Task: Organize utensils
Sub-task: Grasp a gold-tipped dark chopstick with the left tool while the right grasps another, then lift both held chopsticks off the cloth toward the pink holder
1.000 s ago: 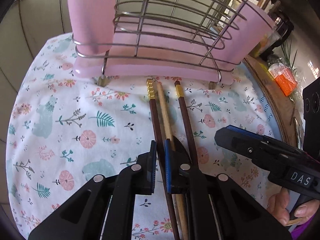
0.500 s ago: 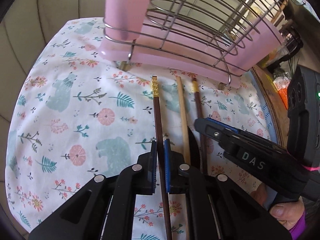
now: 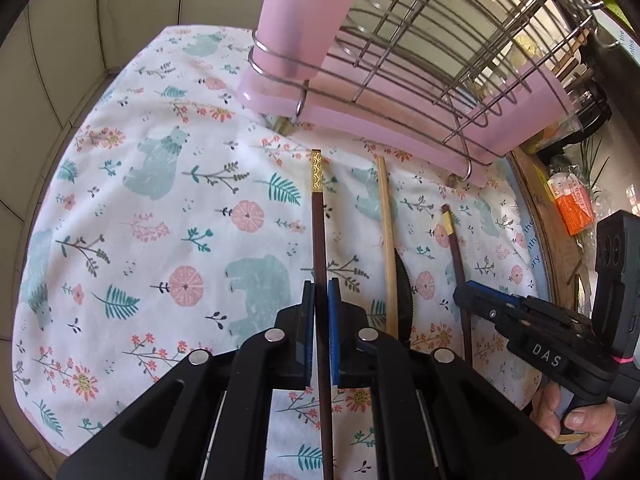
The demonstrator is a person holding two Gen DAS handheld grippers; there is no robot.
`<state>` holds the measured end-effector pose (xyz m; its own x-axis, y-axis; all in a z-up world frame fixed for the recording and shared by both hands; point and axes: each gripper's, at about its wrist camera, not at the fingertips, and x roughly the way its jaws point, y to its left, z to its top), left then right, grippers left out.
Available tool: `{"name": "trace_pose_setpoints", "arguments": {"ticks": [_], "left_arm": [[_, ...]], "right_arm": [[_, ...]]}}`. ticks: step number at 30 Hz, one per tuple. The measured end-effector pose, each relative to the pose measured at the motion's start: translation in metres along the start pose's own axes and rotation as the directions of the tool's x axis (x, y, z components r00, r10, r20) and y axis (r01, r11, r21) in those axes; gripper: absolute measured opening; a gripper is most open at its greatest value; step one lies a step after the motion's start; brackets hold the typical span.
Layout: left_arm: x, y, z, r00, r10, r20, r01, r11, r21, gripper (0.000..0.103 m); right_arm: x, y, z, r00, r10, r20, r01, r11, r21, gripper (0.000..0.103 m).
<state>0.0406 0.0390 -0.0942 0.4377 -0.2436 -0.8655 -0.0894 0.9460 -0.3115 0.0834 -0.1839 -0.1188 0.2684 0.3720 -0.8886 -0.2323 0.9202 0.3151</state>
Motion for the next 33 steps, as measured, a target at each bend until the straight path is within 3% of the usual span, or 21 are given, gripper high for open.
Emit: {"name": "trace_pose_setpoints", "arguments": {"ticks": [2,6,10,15,23,33], "left_arm": [[0.004,0.001,0.000,1.000,-0.016,-0.010,0.016,1.000,-0.015,0.006],[-0.006,0.010,0.001,0.998,-0.049,-0.030,0.048,0.998,-0.047,0.013],[-0.028,0.012,0.009,0.999,-0.042,0.018,0.043,0.999,-0.009,0.020],[-0.034,0.007,0.039,0.999,-0.048,0.016,0.048,0.998,0.033,0.020],[-0.001,-0.009,0.084,0.997,-0.009,-0.072,0.015,0.996,0.091,0.020],[0.033,-0.008,0.101,0.987,0.003,-0.162,0.009,0.997,0.074,0.020]], "right_arm": [[0.001,-0.001,-0.002,1.000,0.004,-0.002,-0.004,1.000,0.010,0.012],[-0.008,-0.002,-0.005,0.999,0.046,0.014,-0.047,0.998,0.032,0.027],[-0.029,-0.005,-0.005,0.995,0.057,0.079,-0.061,0.998,0.036,0.027],[-0.046,-0.023,0.009,0.988,0.038,0.146,-0.053,0.994,0.097,0.027],[-0.024,-0.034,0.044,0.994,0.095,0.061,-0.104,0.979,0.175,0.027],[0.008,-0.022,0.071,0.999,0.023,-0.039,-0.019,0.993,0.117,0.026]]}}
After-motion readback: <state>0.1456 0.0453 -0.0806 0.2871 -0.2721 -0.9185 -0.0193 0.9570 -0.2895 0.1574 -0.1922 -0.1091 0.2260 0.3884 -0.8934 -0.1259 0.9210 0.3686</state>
